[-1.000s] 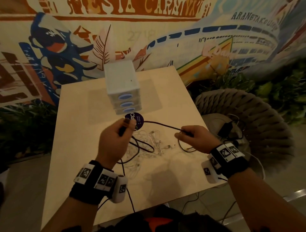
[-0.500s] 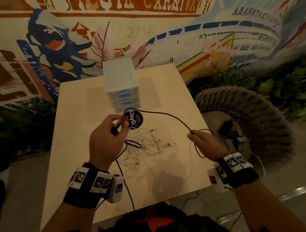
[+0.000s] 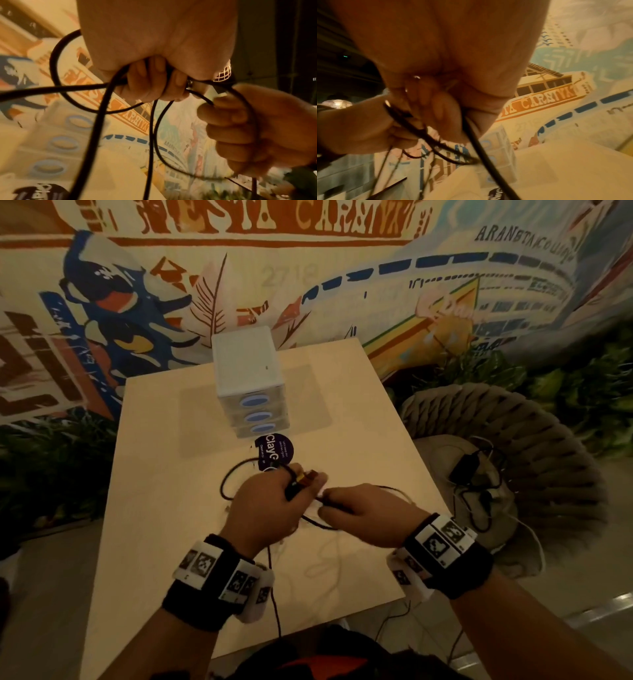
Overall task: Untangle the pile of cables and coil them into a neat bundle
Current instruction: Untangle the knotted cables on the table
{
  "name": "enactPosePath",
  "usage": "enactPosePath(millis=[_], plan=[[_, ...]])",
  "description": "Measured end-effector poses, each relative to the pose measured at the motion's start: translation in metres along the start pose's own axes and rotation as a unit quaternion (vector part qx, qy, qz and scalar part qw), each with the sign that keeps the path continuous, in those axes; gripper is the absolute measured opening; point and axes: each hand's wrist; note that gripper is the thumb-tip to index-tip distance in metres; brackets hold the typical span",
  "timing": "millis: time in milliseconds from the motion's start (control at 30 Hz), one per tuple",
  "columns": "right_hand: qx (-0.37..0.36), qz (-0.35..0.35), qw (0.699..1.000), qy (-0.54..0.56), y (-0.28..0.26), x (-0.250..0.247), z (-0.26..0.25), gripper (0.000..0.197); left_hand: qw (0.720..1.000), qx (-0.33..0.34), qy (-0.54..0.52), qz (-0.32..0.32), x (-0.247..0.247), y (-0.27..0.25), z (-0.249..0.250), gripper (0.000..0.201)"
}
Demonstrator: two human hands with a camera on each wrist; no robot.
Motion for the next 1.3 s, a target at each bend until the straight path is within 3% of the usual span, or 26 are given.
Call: enactPosePath(millis=[133,300,500,600,733,833,900,967,1100,1200,1300], plan=[[0.046,0.093,0.995,-0.007,-0.010,-0.013,0.056,0.035,0.988,-0.059,-0.064,0.129,-0.021,0.005,-0.017,0.038],[0.168,0.149,0.971,0.078,-0.041,-0.020,0.121,0.043,0.967,-0.134,-0.054,0.211,-0.049,0.009,-0.035,0.037],[0.277,0.095,0.922,0.252,-0.080,0.036,0.139,0.049,0.973,-0.096,-0.128,0.167,-0.042,-0.001,-0.028,0.031],[0.295,0.033,0.931,0.212,-0.098,0.078,0.140,0.055,0.982,-0.031,-0.142,0.123,-0.038,-0.008,-0.024,0.037],[0.329,-0.067,0.928,0.161,-0.114,0.136,0.138,0.053,0.992,-0.011,-0.129,0.000,-0.034,-0.019,-0.030,0.031],[0.324,-0.160,0.925,0.115,-0.116,0.173,0.123,0.026,0.990,0.017,-0.113,-0.078,-0.032,-0.028,-0.043,0.031],[0.309,-0.183,0.930,0.083,-0.116,0.185,0.111,0.048,0.988,0.027,-0.106,-0.109,-0.033,-0.034,-0.050,0.031],[0.311,-0.153,0.937,0.053,-0.111,0.178,0.095,0.066,0.988,0.034,-0.096,-0.116,-0.036,-0.039,-0.056,0.030],[0.254,-0.046,0.966,-0.011,-0.094,0.116,0.033,0.039,0.989,0.038,-0.065,-0.126,-0.036,-0.049,-0.063,0.033],[0.153,0.081,0.983,0.058,-0.074,0.076,-0.024,0.033,0.987,0.044,-0.049,-0.147,-0.035,-0.052,-0.059,0.030],[0.075,0.096,0.989,0.080,-0.046,0.073,-0.060,0.028,0.986,0.049,-0.047,-0.151,-0.033,-0.053,-0.056,0.034]])
Point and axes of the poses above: each hand's wrist, its own y-axis towards the middle knuckle, its own x-axis out of the palm, z = x × y, and after that the axes turned 5 degrees about z, right-handed
